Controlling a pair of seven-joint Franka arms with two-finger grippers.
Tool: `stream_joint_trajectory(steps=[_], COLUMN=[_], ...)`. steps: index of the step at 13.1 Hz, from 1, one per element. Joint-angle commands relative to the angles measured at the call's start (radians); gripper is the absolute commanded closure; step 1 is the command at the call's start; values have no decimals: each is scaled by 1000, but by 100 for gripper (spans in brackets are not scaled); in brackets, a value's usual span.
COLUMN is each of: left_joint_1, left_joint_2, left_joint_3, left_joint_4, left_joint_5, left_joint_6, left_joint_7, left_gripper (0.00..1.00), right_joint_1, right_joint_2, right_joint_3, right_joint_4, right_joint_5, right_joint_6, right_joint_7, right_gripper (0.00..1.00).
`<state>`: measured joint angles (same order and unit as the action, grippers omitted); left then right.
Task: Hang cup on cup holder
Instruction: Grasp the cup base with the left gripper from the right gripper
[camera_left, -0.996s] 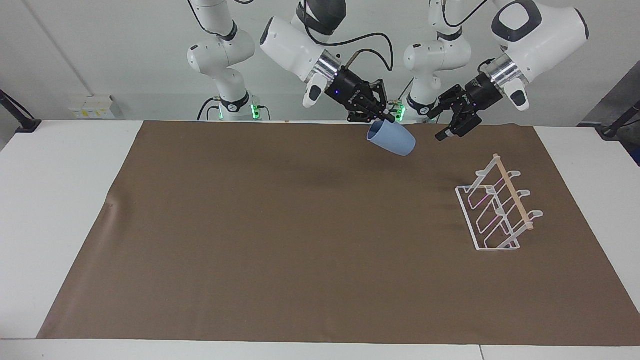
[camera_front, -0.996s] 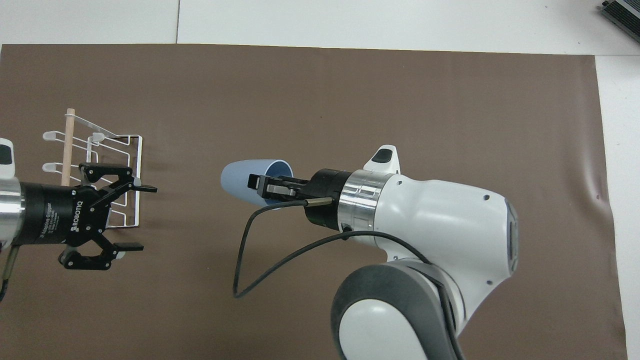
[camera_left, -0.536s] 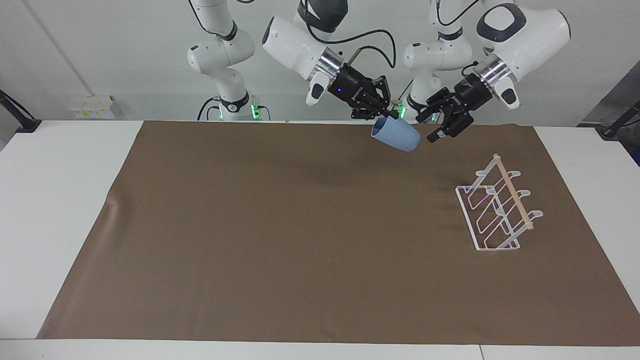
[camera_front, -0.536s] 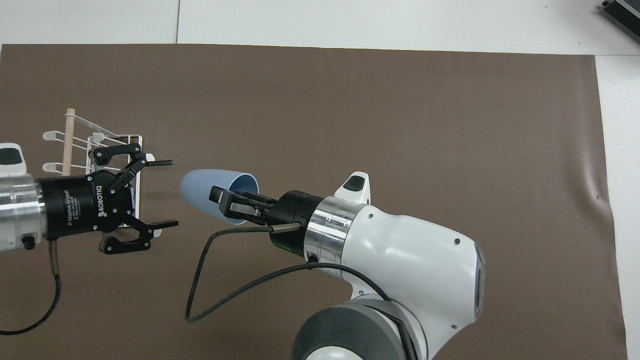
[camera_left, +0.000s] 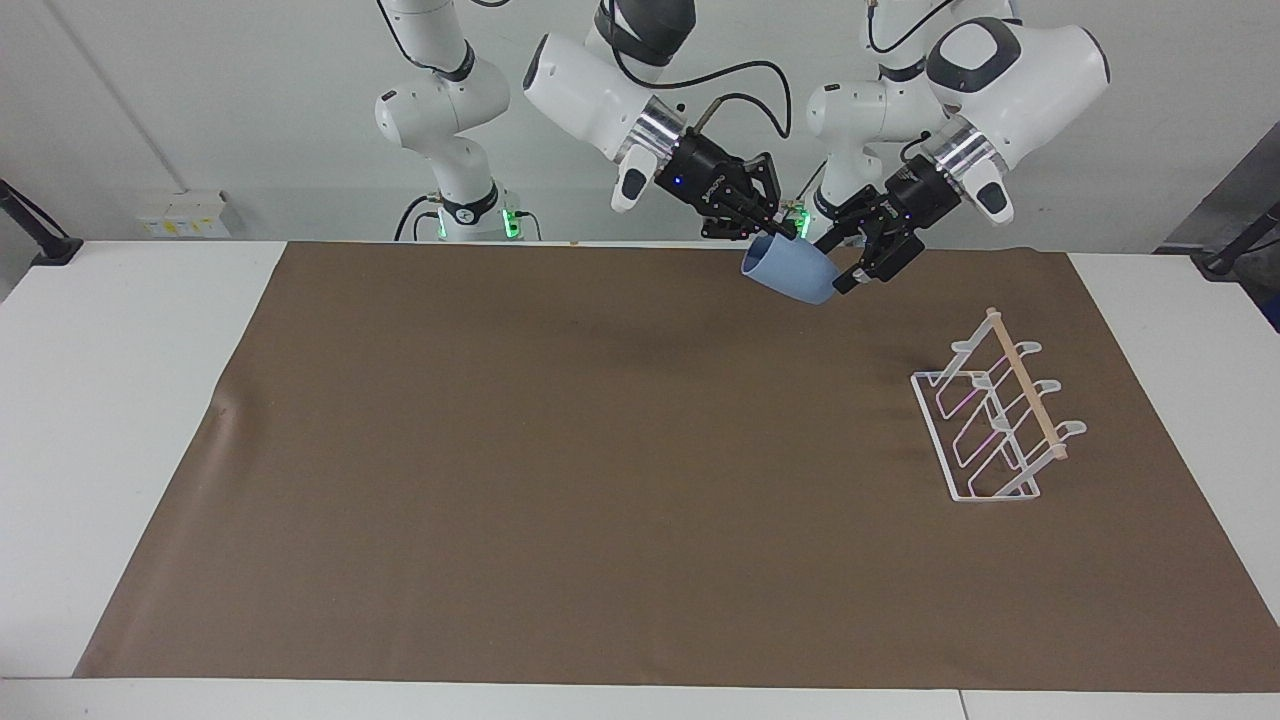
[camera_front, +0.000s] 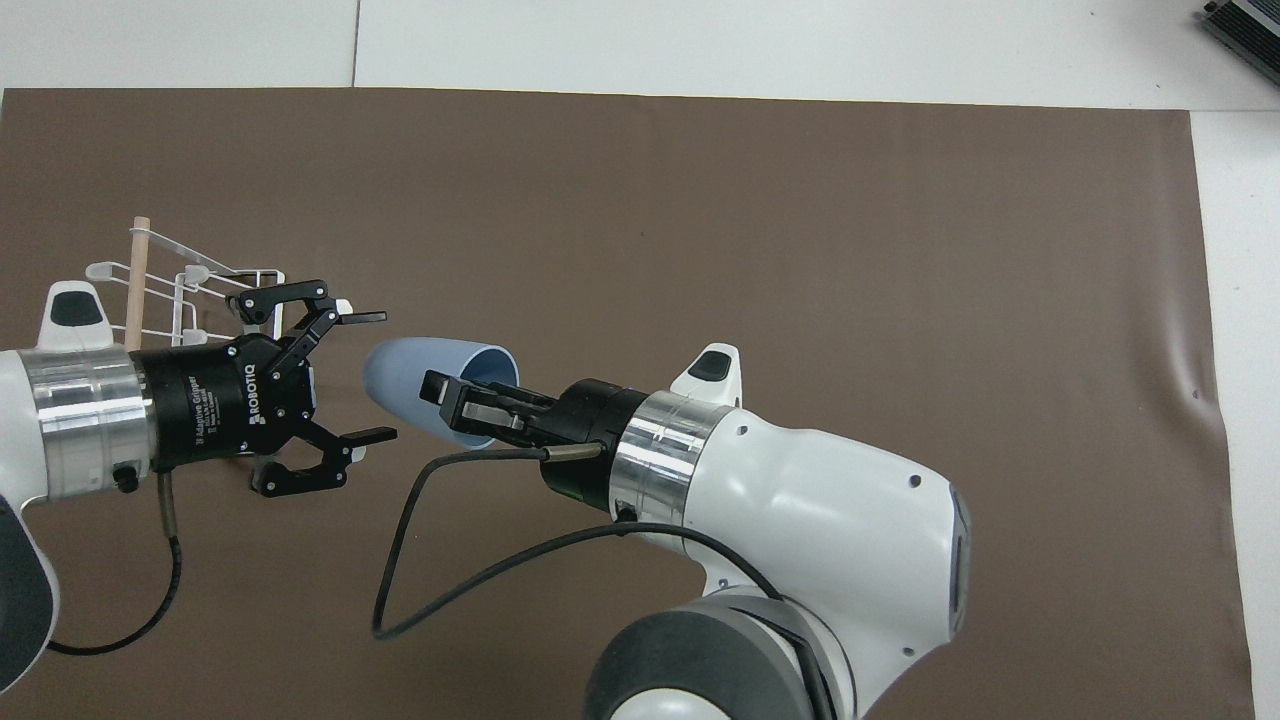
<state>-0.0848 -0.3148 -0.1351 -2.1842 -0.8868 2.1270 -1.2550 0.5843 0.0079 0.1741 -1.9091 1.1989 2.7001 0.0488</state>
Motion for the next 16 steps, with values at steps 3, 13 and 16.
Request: stream_joint_trajectory(steps=[3,13,16], left_joint_1=[-42,-47,-38], left_joint_2=[16,25,25], left_joint_3=[11,8,9], left_joint_4=[-16,-16,-14], left_joint_5=[-15,-15,-11], left_joint_6=[56,47,39], left_joint_7=[37,45,40], left_gripper=[0,100,100], right_joint_1=[2,2,2], right_joint_2=[0,-2,0], right_joint_3=[-1,-1,-1], right_joint_4=[2,-2,-1], right_joint_5=[28,22,18], right_joint_6=[6,3,7], right_joint_7=[13,9,9], right_gripper=[100,72,0])
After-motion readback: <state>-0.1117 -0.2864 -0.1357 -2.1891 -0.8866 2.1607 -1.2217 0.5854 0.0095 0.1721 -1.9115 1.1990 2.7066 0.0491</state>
